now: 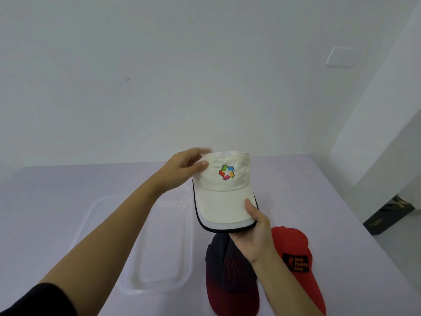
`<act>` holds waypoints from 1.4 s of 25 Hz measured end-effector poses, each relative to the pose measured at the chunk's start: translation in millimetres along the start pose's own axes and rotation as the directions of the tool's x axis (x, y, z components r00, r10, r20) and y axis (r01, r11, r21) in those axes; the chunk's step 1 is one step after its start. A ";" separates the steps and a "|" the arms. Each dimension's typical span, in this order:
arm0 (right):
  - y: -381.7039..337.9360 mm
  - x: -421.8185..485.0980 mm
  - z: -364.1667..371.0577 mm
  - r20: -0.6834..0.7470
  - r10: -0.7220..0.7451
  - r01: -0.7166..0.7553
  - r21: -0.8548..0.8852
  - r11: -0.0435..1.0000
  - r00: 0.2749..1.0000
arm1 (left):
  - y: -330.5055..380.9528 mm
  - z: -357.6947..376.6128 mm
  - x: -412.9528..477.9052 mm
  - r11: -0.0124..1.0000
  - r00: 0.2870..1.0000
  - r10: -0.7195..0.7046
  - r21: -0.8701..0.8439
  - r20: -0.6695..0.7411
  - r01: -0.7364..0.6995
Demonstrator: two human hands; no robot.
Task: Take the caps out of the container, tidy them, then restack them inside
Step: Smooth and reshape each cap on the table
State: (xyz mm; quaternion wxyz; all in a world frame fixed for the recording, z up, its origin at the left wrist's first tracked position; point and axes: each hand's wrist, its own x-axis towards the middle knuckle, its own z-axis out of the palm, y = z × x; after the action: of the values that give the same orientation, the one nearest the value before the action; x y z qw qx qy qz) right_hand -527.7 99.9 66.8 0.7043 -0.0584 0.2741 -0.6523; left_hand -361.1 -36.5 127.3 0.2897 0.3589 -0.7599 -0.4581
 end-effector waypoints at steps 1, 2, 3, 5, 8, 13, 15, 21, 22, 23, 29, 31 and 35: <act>1.2 0.1 0.0 0.004 0.002 -0.002 0.002 1.000 1.000 | 3.1 1.6 0.1 1.000 1.000 0.011 0.028 -0.011 -0.011; 2.3 0.1 0.4 0.010 0.001 -0.001 0.001 1.000 1.000 | 7.1 4.1 -0.3 0.998 1.000 0.023 0.065 -0.018 -0.022; 3.5 0.3 1.0 0.013 0.001 -0.001 0.001 1.000 1.000 | 11.0 7.5 -0.9 0.992 0.999 0.034 0.119 -0.026 -0.031; 4.5 0.9 0.6 0.007 0.000 0.000 0.011 1.000 1.000 | 14.4 13.1 -1.1 0.970 0.996 0.075 0.235 -0.051 -0.061; 3.6 2.0 -0.7 -0.003 -0.010 0.010 0.007 1.000 1.000 | 10.6 15.2 2.0 0.940 0.989 0.121 0.328 -0.080 -0.089; 1.8 2.2 -5.3 -0.038 -0.010 0.009 -0.032 0.999 0.999 | 18.2 16.9 5.1 0.931 0.996 0.082 0.360 -0.041 -0.062; 3.6 1.5 -6.4 -0.049 -0.002 -0.001 -0.054 0.999 0.999 | 25.8 18.5 5.7 0.942 0.999 0.037 0.333 -0.025 -0.027; 6.6 -1.0 -3.3 -0.034 0.005 -0.009 -0.124 0.992 0.999 | 36.5 10.4 7.0 0.936 0.990 -0.080 0.350 0.118 0.034; 7.3 -0.7 -3.0 -0.033 -0.005 0.001 -0.131 0.991 0.999 | 37.3 11.0 7.3 0.907 0.989 -0.072 0.421 0.127 0.012; 8.0 -0.3 -2.6 -0.032 -0.017 0.012 -0.134 0.991 0.999 | 38.5 12.5 7.8 0.865 0.990 -0.059 0.502 0.129 -0.014; 12.0 -0.6 0.3 -0.023 -0.004 0.001 -0.138 0.990 1.000 | 42.9 14.4 11.3 0.869 0.989 -0.060 0.494 0.138 -0.016; 12.4 -0.9 0.7 -0.025 -0.003 -0.001 -0.134 0.991 1.000 | 40.8 17.4 9.5 0.891 0.990 -0.059 0.453 0.128 -0.006; 13.6 -1.4 1.0 -0.018 -0.020 0.017 -0.136 0.991 1.000 | 41.4 20.9 7.6 0.862 0.993 -0.008 0.504 0.120 -0.054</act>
State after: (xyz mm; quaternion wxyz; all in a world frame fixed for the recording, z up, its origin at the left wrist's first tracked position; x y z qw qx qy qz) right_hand -515.2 102.9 62.1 0.6898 -0.1027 0.3242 -0.6392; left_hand -393.2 -19.1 157.0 0.1453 0.3858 -0.8733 -0.2595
